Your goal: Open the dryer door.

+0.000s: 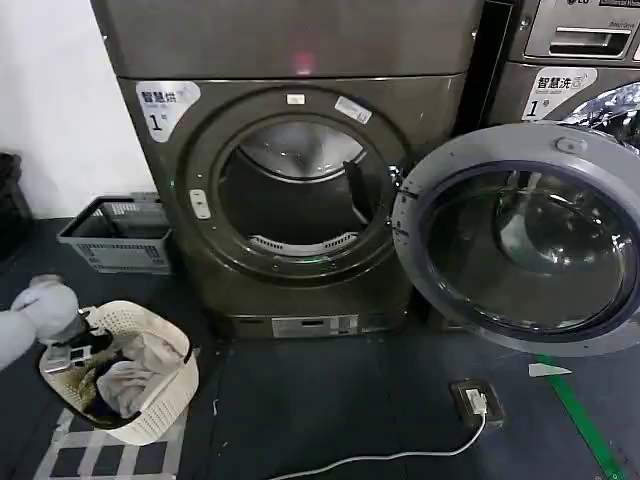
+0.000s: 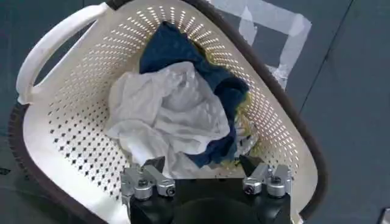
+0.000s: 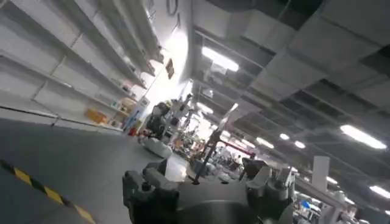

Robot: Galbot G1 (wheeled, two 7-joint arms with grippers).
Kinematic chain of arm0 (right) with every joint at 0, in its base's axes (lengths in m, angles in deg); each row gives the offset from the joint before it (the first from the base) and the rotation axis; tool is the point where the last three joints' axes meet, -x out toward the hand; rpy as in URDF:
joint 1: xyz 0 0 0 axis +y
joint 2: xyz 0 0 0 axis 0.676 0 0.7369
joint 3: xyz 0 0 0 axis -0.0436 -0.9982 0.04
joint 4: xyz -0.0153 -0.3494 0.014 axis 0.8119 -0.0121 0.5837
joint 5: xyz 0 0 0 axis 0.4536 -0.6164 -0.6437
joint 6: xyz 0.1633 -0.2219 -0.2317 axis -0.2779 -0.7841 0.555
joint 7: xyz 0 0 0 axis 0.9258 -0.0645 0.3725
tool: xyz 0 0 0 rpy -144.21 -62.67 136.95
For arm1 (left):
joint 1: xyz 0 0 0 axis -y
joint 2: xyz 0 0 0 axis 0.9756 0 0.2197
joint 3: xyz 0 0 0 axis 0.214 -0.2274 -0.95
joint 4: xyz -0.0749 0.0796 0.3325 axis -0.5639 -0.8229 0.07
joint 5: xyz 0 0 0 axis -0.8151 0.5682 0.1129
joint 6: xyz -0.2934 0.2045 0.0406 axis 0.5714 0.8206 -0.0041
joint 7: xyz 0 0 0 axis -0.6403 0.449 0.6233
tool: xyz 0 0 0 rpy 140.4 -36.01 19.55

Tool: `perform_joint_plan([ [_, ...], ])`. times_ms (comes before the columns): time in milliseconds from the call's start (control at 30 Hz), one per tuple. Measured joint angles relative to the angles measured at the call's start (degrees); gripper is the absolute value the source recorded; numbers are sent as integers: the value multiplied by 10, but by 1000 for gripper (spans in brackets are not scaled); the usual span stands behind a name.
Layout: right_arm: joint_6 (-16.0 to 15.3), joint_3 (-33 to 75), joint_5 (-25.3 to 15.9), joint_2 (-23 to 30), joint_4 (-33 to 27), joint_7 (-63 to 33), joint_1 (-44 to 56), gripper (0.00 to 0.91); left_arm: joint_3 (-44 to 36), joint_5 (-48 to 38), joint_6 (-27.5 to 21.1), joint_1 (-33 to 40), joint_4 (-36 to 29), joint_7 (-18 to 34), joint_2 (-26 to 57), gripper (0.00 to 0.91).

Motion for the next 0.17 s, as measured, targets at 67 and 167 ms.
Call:
perform_joint_plan([
  [67,0,0,0,0,0,0,1,907,1,0,0,0,3,0,0,907],
  [167,1,0,0,0,0,2,1,907,2,2,0,-1,4,0,0,907],
])
